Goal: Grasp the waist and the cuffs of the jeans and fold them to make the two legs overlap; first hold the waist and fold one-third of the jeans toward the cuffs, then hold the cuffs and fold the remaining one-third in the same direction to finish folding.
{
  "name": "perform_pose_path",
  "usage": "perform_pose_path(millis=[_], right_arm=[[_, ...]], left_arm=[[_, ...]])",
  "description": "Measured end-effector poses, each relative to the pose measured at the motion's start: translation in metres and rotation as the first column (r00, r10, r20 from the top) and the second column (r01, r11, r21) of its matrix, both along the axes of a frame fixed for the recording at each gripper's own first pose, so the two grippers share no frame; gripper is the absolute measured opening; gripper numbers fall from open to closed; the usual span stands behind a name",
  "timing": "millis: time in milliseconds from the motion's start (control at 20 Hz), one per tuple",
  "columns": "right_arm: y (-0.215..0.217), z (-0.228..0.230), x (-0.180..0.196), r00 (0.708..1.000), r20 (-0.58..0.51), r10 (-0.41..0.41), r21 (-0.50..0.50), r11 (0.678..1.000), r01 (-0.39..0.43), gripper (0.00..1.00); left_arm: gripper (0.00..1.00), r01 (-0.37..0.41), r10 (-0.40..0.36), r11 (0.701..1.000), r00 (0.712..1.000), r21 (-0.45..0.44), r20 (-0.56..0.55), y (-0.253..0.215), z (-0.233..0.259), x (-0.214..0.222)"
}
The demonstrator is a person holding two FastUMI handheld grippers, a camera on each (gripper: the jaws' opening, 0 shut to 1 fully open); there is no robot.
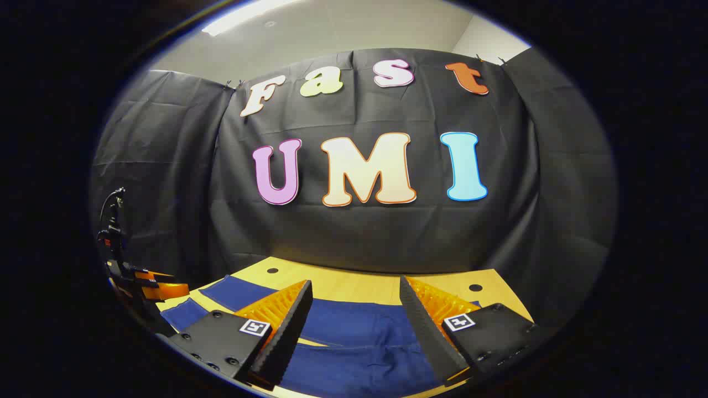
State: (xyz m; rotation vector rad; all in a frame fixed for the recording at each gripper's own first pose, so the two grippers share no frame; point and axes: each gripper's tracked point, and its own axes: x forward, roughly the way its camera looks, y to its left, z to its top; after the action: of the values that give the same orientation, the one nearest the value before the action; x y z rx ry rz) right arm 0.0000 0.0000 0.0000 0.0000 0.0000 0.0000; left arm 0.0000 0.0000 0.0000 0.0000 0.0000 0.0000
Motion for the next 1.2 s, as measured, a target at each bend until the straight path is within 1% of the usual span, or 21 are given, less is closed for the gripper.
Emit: perform_pose_path(millis=[50, 100, 150, 200, 250, 300, 350, 400, 550, 600, 650, 700, 750, 800, 850, 900, 1000, 1050, 1100, 1150, 1200], right_arm=[[0.005, -0.003, -0.001, 1.000, -0.005, 0.002, 0.001, 1.000, -0.002, 0.97], [0.009, -0.004, -0.003, 1.000, -0.010, 0.003, -0.001, 1.000, -0.003, 0.94], [0.015, -0.009, -0.005, 1.000, -0.021, 0.004, -0.001, 1.000, -0.004, 0.98], [0.020, -0.012, -0.007, 1.000, -0.029, 0.005, -0.003, 1.000, -0.005, 0.98], [0.026, -0.016, -0.009, 0.999, -0.036, 0.009, -0.002, 1.000, -0.009, 0.93], [0.032, -0.017, -0.011, 0.999, -0.040, 0.010, -0.002, 1.000, -0.010, 0.98], [0.038, -0.020, -0.013, 0.999, -0.041, 0.012, -0.002, 1.000, -0.012, 0.98], [0.044, -0.022, -0.015, 0.999, -0.040, 0.013, -0.004, 1.000, -0.013, 0.98], [0.057, -0.030, -0.023, 0.999, -0.034, 0.000, -0.020, 1.000, 0.000, 0.98], [0.060, -0.033, -0.025, 0.999, -0.038, -0.003, -0.022, 1.000, 0.002, 0.94], [0.064, -0.035, -0.027, 0.999, -0.038, -0.005, -0.024, 1.000, 0.004, 0.98], [0.065, -0.036, -0.028, 0.999, -0.040, -0.009, -0.028, 1.000, 0.008, 0.98], [0.065, -0.038, -0.030, 0.999, -0.041, -0.017, -0.032, 0.999, 0.015, 0.94], [0.065, -0.040, -0.030, 0.999, -0.046, -0.021, -0.031, 0.999, 0.020, 0.98], [0.065, -0.042, -0.029, 0.999, -0.047, -0.023, -0.029, 0.999, 0.022, 0.95], [0.067, -0.041, -0.029, 0.999, -0.048, -0.022, -0.027, 0.999, 0.021, 0.98], [0.068, -0.042, -0.029, 0.998, -0.051, -0.020, -0.030, 0.999, 0.018, 0.98], [0.069, -0.043, -0.030, 0.998, -0.053, -0.019, -0.034, 0.999, 0.017, 0.95], [0.069, -0.045, -0.030, 0.998, -0.059, -0.017, -0.035, 0.999, 0.015, 0.95], [0.070, -0.048, -0.032, 0.998, -0.067, -0.014, -0.034, 0.999, 0.011, 0.98], [0.070, -0.050, -0.033, 0.997, -0.075, -0.013, -0.031, 0.999, 0.010, 0.98]], left_arm=[[0.95, -0.004, 0.004, 1.000, 1.000, 0.001, -0.001, 0.006, -0.002, -0.001], [0.95, -0.001, 0.001, 1.000, 1.000, 0.009, -0.004, 0.012, -0.002, -0.003], [0.95, -0.003, 0.004, 1.000, 1.000, 0.021, -0.010, 0.019, -0.005, -0.003], [0.95, -0.003, 0.003, 1.000, 1.000, 0.031, -0.019, 0.027, -0.007, -0.003], [0.95, 0.002, -0.001, 0.999, 1.000, 0.034, -0.027, 0.033, -0.009, -0.003], [0.95, 0.009, -0.008, 0.999, 0.999, 0.032, -0.033, 0.038, -0.011, -0.004], [0.93, 0.015, -0.014, 1.000, 0.999, 0.026, -0.036, 0.043, -0.013, -0.005], [0.95, 0.017, -0.016, 1.000, 0.999, 0.021, -0.035, 0.048, -0.015, -0.005], [0.95, 0.021, -0.021, 1.000, 0.999, 0.010, -0.035, 0.063, -0.021, -0.006], [0.95, 0.021, -0.021, 1.000, 0.999, 0.006, -0.038, 0.067, -0.022, -0.005], [0.94, 0.021, -0.021, 1.000, 0.999, 0.000, -0.037, 0.071, -0.023, -0.006], [0.95, 0.024, -0.024, 1.000, 0.999, -0.007, -0.035, 0.073, -0.024, -0.006], [0.95, 0.026, -0.026, 1.000, 0.999, -0.010, -0.034, 0.076, -0.025, -0.006], [0.95, 0.030, -0.031, 1.000, 0.999, -0.007, -0.037, 0.077, -0.025, -0.006], [0.95, 0.039, -0.038, 0.999, 0.998, 0.002, -0.042, 0.078, -0.027, -0.005], [0.95, 0.057, -0.056, 0.998, 0.997, 0.018, -0.048, 0.077, -0.029, -0.006], [0.95, 0.119, -0.115, 0.992, 0.990, 0.050, -0.078, 0.074, -0.036, -0.006], [0.94, 0.157, -0.150, 0.986, 0.984, 0.063, -0.100, 0.071, -0.043, -0.006], [0.95, 0.194, -0.184, 0.978, 0.975, 0.077, -0.124, 0.070, -0.048, -0.007], [0.95, 0.233, -0.217, 0.968, 0.964, 0.093, -0.153, 0.069, -0.056, -0.009], [0.95, 0.271, -0.248, 0.956, 0.951, 0.112, -0.184, 0.068, -0.063, -0.011]])
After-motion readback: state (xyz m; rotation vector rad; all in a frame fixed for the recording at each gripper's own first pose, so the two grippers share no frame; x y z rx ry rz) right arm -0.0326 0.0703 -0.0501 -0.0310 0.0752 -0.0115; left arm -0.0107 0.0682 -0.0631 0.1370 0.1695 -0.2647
